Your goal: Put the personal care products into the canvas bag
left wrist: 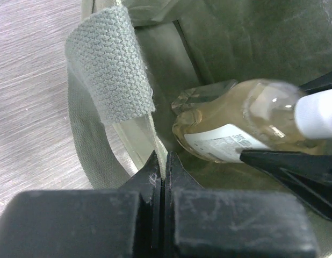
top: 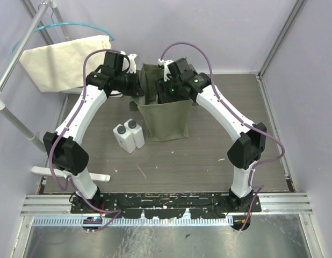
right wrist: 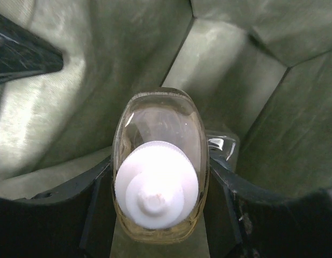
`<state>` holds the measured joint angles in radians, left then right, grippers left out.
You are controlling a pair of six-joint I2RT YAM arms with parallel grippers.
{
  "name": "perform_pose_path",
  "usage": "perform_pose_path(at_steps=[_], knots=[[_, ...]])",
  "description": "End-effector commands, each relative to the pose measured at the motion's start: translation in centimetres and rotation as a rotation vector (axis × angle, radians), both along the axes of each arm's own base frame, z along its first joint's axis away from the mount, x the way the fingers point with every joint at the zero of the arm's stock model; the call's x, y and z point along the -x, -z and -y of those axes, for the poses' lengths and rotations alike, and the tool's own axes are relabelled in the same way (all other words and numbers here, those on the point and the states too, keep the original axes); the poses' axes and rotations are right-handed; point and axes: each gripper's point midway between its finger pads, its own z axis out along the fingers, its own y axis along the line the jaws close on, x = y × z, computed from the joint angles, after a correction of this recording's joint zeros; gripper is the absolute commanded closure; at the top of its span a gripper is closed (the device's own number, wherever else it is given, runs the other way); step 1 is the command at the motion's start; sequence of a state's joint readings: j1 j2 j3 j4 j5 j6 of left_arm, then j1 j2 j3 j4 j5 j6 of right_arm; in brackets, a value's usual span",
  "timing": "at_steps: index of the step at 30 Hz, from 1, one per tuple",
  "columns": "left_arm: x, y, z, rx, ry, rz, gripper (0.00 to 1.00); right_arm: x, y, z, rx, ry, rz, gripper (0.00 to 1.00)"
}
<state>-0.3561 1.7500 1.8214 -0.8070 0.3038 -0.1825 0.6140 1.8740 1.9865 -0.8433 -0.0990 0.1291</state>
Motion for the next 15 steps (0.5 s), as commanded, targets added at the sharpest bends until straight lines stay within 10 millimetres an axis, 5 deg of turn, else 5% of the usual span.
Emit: perform_pose_path(at_steps=[1,15], knots=[[0.8,-1.3,-0.5,-0.002,0.012,0.032,1.00,0.2,-7.7,-1.5,-0.150,-0.012,0.213,0.99],[0.9,-1.5,-0.6,-0.002,0.008,0.034,1.00,-0.3,-2.3,-3.9,0.021,-0.024,0.139,0.99]])
